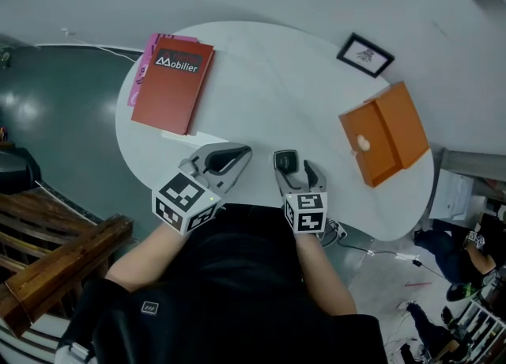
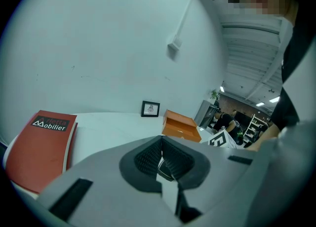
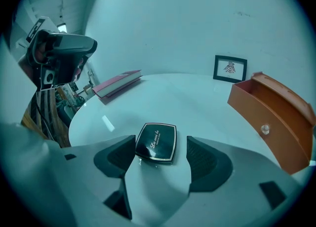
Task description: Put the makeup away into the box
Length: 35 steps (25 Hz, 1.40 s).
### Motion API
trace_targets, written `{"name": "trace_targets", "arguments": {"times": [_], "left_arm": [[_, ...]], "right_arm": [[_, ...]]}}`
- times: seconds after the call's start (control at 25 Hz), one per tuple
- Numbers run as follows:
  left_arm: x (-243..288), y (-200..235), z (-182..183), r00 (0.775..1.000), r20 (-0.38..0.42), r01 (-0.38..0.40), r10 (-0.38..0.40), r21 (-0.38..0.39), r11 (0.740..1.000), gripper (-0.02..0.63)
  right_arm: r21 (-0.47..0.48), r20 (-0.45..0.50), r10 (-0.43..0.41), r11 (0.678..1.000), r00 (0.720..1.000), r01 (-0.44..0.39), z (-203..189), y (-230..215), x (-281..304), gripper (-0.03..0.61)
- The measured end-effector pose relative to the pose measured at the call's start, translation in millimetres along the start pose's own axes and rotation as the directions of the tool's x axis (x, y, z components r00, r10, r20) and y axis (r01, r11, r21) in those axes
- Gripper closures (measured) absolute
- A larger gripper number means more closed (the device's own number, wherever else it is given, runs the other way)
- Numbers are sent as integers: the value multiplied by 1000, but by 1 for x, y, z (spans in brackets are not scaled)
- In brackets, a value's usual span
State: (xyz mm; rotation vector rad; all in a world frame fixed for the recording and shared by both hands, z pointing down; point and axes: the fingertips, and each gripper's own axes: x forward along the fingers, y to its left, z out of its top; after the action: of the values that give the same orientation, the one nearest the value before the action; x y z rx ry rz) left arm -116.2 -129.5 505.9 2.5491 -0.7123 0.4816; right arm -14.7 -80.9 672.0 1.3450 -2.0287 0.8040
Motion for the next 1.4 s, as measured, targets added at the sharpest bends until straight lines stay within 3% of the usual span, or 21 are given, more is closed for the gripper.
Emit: {"name": "trace_targets", "arguments": {"times": [0.28, 0.64, 0.92, 1.08, 1.4], "left_arm": [[-3, -4, -5, 1000, -7, -4, 4, -5, 1000, 601], [-10, -13, -11, 1000, -14, -3, 3, -5, 1000, 601], [-14, -17, -6, 1000, 0, 10, -10, 4, 1000, 601], [-19, -20, 1, 1000, 15, 23, -23, 11, 1000, 601], [-26, -16, 15, 997, 61, 55, -55, 7, 998, 601]], "right_arm": [[8, -26, 1, 1000, 1000, 0, -9, 12, 9, 291], [-27, -31, -69, 997, 997, 68, -17, 10, 18, 291], [-87, -3, -71, 994, 997, 71, -13, 9, 23, 293], [-96, -36, -50, 994, 998, 46, -14, 11, 20, 293], [-103, 27, -54, 993, 998, 57, 22, 6, -13, 293]]}}
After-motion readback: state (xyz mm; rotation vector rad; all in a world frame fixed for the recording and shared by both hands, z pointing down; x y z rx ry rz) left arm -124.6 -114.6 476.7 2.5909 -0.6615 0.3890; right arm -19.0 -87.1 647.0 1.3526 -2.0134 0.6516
